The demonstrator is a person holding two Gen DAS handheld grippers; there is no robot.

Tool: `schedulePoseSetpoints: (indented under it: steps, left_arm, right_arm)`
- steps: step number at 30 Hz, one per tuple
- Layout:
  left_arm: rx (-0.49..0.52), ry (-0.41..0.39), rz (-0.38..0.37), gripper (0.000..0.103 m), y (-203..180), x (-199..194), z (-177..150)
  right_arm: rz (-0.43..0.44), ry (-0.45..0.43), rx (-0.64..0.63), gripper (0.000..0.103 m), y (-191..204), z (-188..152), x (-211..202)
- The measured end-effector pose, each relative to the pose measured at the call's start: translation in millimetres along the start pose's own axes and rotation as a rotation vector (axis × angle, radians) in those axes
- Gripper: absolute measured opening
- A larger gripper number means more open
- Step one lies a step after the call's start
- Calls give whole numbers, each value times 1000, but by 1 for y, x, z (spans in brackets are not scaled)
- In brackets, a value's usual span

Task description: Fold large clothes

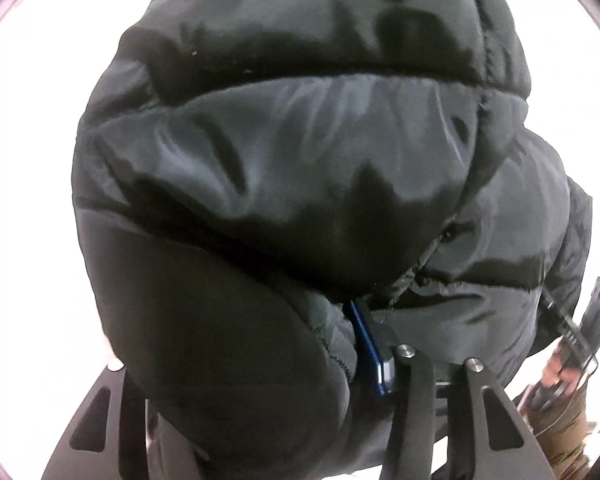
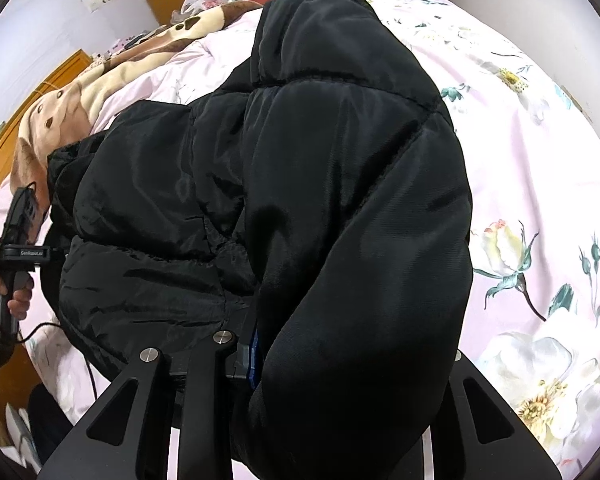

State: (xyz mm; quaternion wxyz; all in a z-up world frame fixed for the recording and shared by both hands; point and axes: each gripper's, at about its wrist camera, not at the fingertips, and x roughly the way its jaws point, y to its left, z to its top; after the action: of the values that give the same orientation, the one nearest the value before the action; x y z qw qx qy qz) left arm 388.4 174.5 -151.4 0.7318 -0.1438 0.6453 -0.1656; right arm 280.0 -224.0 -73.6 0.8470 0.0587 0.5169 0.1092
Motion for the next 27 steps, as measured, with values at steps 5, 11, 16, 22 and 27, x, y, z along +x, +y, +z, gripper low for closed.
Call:
schedulePoseSetpoints:
  steps: [5, 11, 16, 22, 27]
  left_arm:
    - [15, -38, 22, 79, 26, -35, -6]
    - [-67, -10, -21, 103, 71, -36, -21]
    - [-96, 54, -132, 103, 77, 1, -10]
    - [-124, 73, -168, 72, 69, -4, -9]
    - [-72, 9, -126, 36, 49, -32, -16]
  right_arm:
    - [3, 5, -4, 30, 2, 3, 1]
    - [-2, 3, -19, 30, 3, 5, 0]
    - [1, 8, -15, 30, 0, 8, 1]
    - [-6, 10, 3, 30, -1, 10, 2]
    - [-17, -7, 9, 28, 10, 8, -2]
